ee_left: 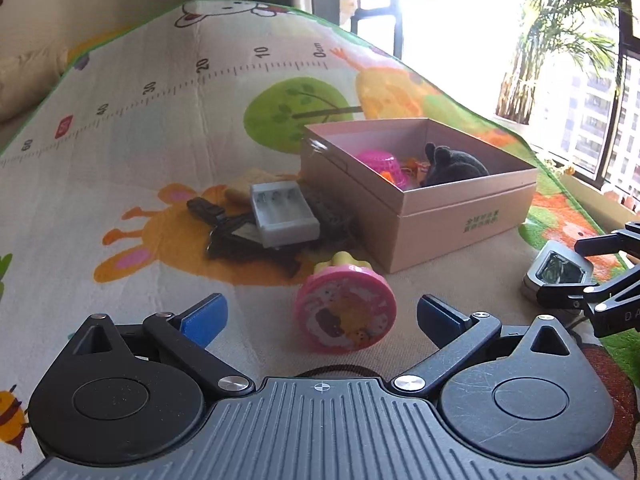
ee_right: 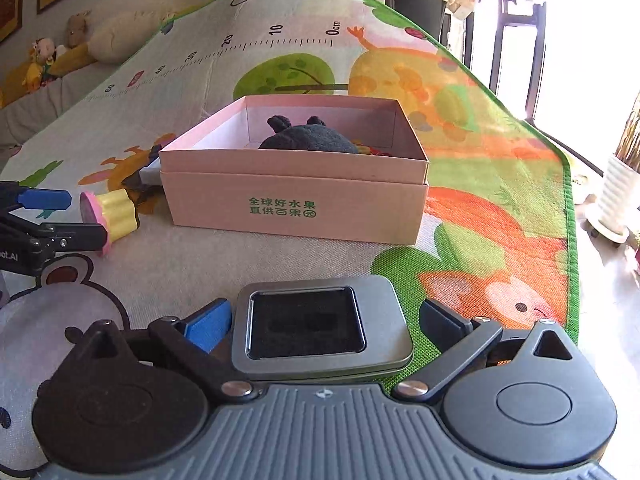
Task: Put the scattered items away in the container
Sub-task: 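Grasp the pink-and-yellow cup toy with the left tool while the right tool holds the tin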
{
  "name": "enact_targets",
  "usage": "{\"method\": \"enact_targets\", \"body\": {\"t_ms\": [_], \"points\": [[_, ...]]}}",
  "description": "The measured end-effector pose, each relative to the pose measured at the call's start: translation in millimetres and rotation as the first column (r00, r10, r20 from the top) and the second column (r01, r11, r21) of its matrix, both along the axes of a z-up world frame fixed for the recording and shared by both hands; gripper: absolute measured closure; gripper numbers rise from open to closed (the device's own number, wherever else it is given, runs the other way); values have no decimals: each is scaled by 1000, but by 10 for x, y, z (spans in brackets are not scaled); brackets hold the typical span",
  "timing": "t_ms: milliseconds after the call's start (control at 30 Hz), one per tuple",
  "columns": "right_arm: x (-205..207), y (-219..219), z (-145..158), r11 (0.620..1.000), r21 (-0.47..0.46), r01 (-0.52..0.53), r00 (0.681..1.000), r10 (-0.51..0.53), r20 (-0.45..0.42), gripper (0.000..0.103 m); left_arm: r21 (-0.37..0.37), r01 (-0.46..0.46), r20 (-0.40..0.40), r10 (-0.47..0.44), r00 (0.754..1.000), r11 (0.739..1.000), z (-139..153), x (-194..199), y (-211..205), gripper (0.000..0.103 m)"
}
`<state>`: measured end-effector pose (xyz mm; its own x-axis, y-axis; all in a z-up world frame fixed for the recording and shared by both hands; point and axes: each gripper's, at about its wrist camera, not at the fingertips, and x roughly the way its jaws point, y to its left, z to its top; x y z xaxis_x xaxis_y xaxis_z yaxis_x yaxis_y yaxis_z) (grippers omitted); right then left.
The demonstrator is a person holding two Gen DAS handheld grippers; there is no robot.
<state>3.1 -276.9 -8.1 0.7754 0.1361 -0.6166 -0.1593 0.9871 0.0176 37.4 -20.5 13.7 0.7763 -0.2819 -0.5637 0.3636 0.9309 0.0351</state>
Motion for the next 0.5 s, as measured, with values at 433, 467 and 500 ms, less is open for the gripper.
{"method": "enact_targets", "body": {"t_ms": [433, 467, 500], "points": [[52, -185, -51, 990, 117, 79, 996, -75, -42, 0, 107, 4, 3, -5, 1000, 994, 1, -54, -264, 42], [51, -185, -50, 990, 117, 79, 996, -75, -42, 0, 110, 10, 3, -11, 1000, 994, 54, -81, -245, 42], [52, -186, -49, 990, 117, 79, 996, -75, -42, 0, 117, 18, 6, -19, 1000, 993, 99, -110, -232, 42]]}}
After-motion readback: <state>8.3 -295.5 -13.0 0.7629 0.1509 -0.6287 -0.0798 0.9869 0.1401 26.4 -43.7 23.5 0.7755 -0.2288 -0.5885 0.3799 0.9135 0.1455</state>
